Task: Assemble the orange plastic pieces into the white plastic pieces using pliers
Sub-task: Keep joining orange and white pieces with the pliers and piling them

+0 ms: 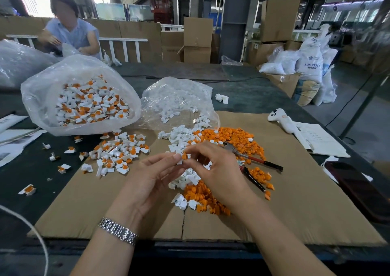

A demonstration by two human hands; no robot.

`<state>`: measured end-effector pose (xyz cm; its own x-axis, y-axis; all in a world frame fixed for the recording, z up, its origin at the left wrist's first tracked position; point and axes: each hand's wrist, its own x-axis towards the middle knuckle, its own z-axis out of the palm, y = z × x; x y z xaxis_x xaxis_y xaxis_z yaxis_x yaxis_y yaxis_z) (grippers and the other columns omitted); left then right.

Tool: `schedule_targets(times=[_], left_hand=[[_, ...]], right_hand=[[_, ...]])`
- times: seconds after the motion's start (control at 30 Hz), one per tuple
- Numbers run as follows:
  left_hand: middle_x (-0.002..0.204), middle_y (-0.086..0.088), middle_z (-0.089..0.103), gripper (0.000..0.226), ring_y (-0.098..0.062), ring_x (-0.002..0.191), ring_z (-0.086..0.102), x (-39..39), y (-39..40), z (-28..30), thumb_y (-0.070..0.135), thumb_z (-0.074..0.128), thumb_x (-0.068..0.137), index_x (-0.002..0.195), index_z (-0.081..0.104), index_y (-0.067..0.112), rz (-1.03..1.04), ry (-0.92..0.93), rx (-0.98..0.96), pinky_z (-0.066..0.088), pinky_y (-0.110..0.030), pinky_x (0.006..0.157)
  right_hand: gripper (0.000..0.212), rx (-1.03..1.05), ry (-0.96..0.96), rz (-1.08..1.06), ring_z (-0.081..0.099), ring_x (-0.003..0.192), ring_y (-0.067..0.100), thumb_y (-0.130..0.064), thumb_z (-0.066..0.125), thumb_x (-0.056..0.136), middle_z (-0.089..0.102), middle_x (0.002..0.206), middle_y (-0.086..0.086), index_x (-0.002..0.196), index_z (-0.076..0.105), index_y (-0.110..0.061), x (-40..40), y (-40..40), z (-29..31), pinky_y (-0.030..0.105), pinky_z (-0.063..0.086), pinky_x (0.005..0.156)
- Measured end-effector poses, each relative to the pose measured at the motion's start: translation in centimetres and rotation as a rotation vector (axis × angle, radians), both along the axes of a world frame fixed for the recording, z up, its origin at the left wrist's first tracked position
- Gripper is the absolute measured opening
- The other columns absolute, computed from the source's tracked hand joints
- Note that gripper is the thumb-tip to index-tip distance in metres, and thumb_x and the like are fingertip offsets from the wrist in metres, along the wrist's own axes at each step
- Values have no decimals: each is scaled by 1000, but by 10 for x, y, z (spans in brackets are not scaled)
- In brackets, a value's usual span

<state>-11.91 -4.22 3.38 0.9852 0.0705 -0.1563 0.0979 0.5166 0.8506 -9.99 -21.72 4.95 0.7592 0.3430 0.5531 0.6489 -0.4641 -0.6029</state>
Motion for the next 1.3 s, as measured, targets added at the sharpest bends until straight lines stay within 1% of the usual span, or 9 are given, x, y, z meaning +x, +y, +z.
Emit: schedule_targets(times=[0.17, 0.37, 0.5, 0.67, 0.83, 0.97, 1.13, 1.2, 1.3], left_hand=[[93, -24, 77, 12, -29, 84, 78, -2, -2, 2, 4, 85, 65, 76, 80, 3, 11, 5, 64, 62, -24, 68], [73, -15, 75, 18, -23, 72, 77, 1, -2, 0, 8, 88, 58, 73, 80, 3, 23, 24, 125, 62, -24, 67], [96, -21, 78, 29, -27, 89, 79, 2, -2, -3, 8, 89, 61, 87, 78, 1, 51, 68, 115, 61, -22, 65], [95, -18, 79, 31, -24, 80, 78, 2, 1, -3, 16, 91, 55, 83, 80, 7, 101, 85, 129, 58, -22, 55], [88, -17, 78, 30, -22, 74, 78, 3, -3, -3, 13, 86, 62, 89, 76, 4, 109, 81, 106, 56, -21, 51], [83, -14, 77, 30, -19, 70, 76, 4, -3, -3, 13, 83, 64, 91, 74, 3, 105, 79, 75, 56, -20, 50], [82, -13, 77, 21, -18, 69, 74, 9, -1, -4, 13, 83, 64, 84, 78, 8, 101, 84, 36, 59, -20, 55], [84, -11, 76, 30, -16, 72, 74, 12, -2, -3, 14, 82, 67, 95, 75, 4, 87, 65, 35, 58, -21, 58], [84, -9, 75, 33, -15, 72, 73, 14, -5, 0, 14, 80, 71, 101, 72, 2, 81, 38, 17, 56, -22, 59]], right_hand=[[14, -12, 15, -1, 58, 81, 7, -19, 72, 92, 65, 89, -6, 106, 72, -15, -1, 0, -1, 20, 49, 75], [17, -65, 13, -3, 59, 83, 6, -20, 71, 93, 66, 93, -8, 110, 71, -19, -1, -2, -6, 21, 50, 78], [27, -88, 90, -90, 60, 87, 2, -27, 70, 93, 64, 99, -12, 119, 68, -23, 13, -15, -6, 20, 52, 83], [54, -649, 296, -587, 53, 119, 24, -55, 60, 93, 55, 128, 5, 130, 52, -16, 50, -60, -7, 46, 46, 100], [48, -896, 404, -545, 51, 116, 27, -51, 64, 91, 53, 124, 9, 119, 51, -14, 63, -75, -15, 49, 45, 100], [47, -878, 405, -523, 50, 112, 29, -48, 62, 90, 50, 124, 12, 119, 54, -12, 65, -73, -15, 44, 47, 95], [23, -546, 506, -467, 54, 71, 17, -35, 55, 98, 56, 96, 8, 94, 57, -13, 57, -65, 10, 30, 41, 58], [18, -389, 622, -349, 52, 60, 14, -25, 54, 100, 59, 76, 5, 90, 61, -11, 49, -61, 27, 28, 42, 54], [17, -150, 942, -37, 64, 65, 17, -17, 54, 101, 69, 78, 8, 105, 63, -2, 29, -45, 46, 31, 56, 63]])
